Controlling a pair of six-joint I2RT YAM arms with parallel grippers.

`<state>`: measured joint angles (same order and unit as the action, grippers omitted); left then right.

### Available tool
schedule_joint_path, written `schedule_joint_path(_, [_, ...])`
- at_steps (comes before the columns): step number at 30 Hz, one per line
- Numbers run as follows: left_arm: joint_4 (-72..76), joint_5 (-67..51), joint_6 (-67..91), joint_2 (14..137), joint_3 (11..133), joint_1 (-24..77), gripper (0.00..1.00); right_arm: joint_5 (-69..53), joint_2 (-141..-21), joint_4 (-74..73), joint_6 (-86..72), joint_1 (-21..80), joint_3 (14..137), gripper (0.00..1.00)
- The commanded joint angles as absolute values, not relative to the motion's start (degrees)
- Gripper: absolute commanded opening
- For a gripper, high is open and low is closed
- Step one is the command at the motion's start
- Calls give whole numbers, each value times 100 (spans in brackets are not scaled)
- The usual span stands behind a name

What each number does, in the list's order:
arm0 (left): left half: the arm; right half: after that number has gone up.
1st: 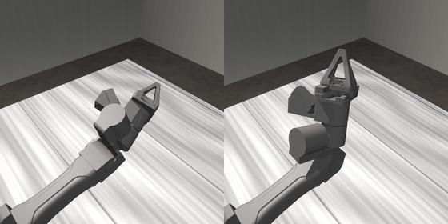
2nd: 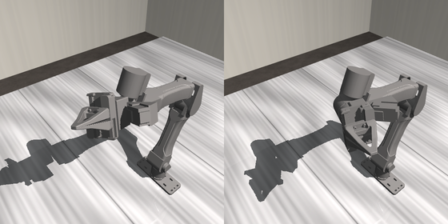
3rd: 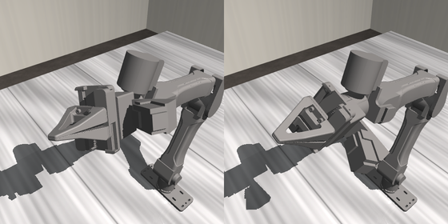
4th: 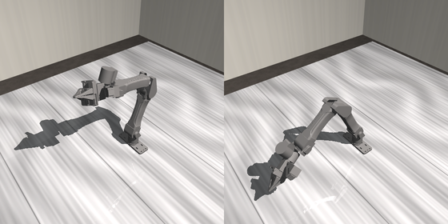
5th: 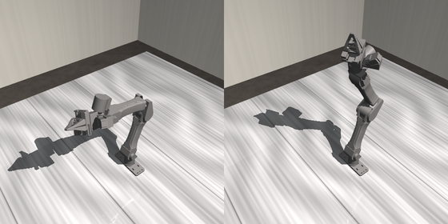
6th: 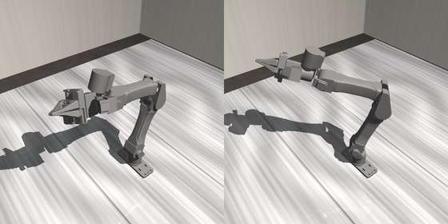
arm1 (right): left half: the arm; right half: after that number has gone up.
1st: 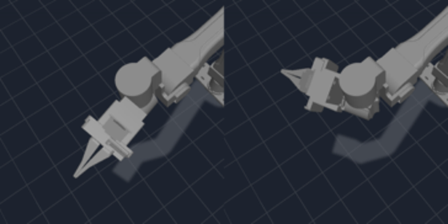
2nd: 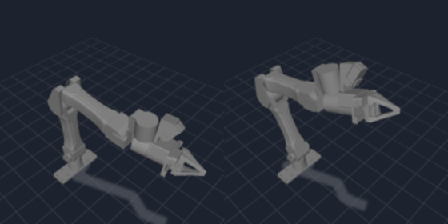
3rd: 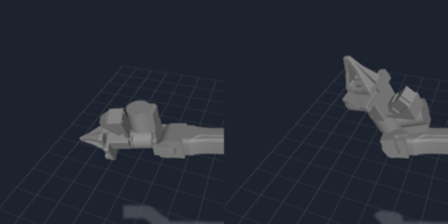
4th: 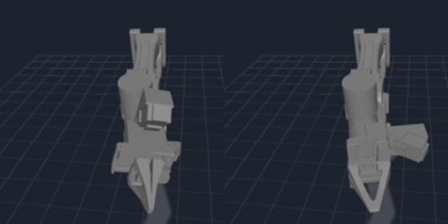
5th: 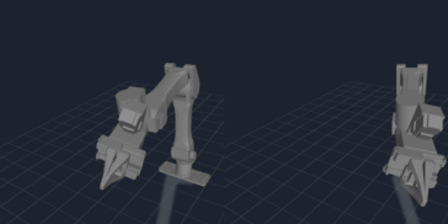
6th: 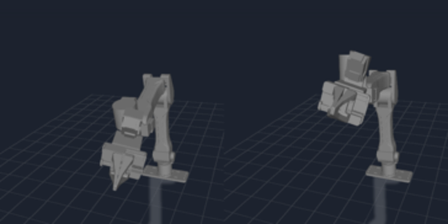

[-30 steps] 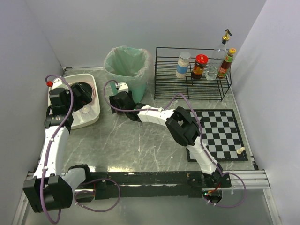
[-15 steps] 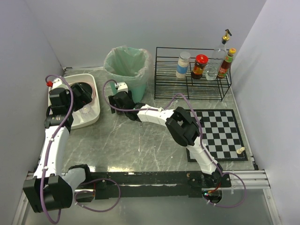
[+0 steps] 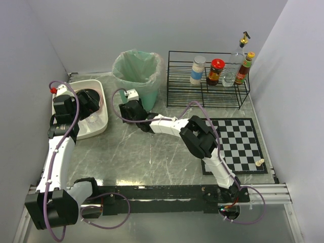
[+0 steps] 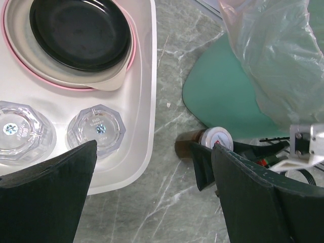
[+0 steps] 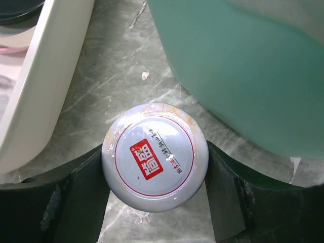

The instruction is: Clear the kitchen counter

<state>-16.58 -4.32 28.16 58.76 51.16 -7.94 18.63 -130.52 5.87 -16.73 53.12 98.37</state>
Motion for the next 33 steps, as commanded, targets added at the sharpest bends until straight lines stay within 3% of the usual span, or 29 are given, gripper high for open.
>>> schedule_joint_path(1, [-1415, -492, 2786, 5845, 5238, -817, 99, 1617, -12254, 729, -1494, 5361, 8950, 8])
schedule_joint_path(4, [-1415, -510, 2795, 5836, 5230, -817, 99, 1556, -11604, 1080, -1328, 5353, 8159, 0])
schedule_joint_path(9, [-1415, -518, 2795, 5836, 5238, -817, 99, 1626, -10295, 1388, -976, 5326, 6884, 0])
schedule_joint_path(14, [-1415, -519, 2795, 5836, 5238, -817, 99, 1494, -9072, 968, -625, 5142, 6487, 0])
schedule_joint_path(22, [-1415, -518, 2795, 5827, 5238, -817, 99, 599, -7744, -174, -624, 3947, 7188, 0])
schedule_joint_path(33, [-1415, -545, 2804, 5818, 5212, -817, 99, 36, -9033, -905, -343, 2506, 9631, 0])
